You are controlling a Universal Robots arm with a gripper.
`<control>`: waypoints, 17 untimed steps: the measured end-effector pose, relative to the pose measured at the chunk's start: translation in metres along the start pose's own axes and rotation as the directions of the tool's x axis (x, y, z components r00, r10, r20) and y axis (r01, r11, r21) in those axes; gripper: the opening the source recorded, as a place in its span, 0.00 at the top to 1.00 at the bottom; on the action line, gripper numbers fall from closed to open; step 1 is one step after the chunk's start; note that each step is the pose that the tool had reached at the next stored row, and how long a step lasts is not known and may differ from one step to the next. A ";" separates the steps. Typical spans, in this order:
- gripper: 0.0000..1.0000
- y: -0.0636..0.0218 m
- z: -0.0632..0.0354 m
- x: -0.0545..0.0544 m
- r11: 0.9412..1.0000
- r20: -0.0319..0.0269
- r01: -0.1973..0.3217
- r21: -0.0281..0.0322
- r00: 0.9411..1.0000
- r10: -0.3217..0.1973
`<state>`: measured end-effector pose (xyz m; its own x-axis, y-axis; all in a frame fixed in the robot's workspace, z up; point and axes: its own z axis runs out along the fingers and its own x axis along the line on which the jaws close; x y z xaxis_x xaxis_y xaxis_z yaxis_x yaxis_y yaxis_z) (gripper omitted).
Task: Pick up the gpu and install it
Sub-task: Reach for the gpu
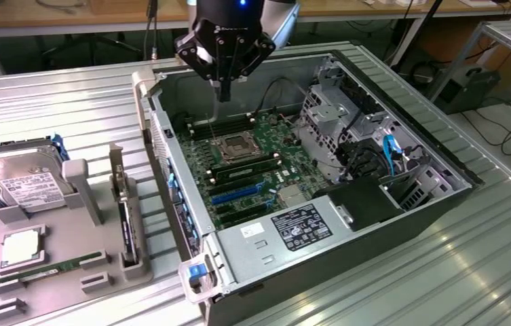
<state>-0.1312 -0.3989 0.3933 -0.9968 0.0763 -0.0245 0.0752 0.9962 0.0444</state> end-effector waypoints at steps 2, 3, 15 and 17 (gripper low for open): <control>0.89 -0.0001 0.0000 0.001 1.000 0.000 0.000 0.000 1.000 0.000; 0.89 -0.0001 0.0000 0.001 1.000 0.000 0.000 0.000 1.000 0.000; 0.89 -0.0006 -0.0002 0.007 1.000 0.000 0.000 0.000 1.000 0.000; 0.89 -0.0007 -0.0003 0.009 1.000 0.000 0.000 0.000 1.000 0.000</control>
<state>-0.1400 -0.3990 0.3933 -0.9968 0.0762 -0.0245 0.0751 0.9962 0.0444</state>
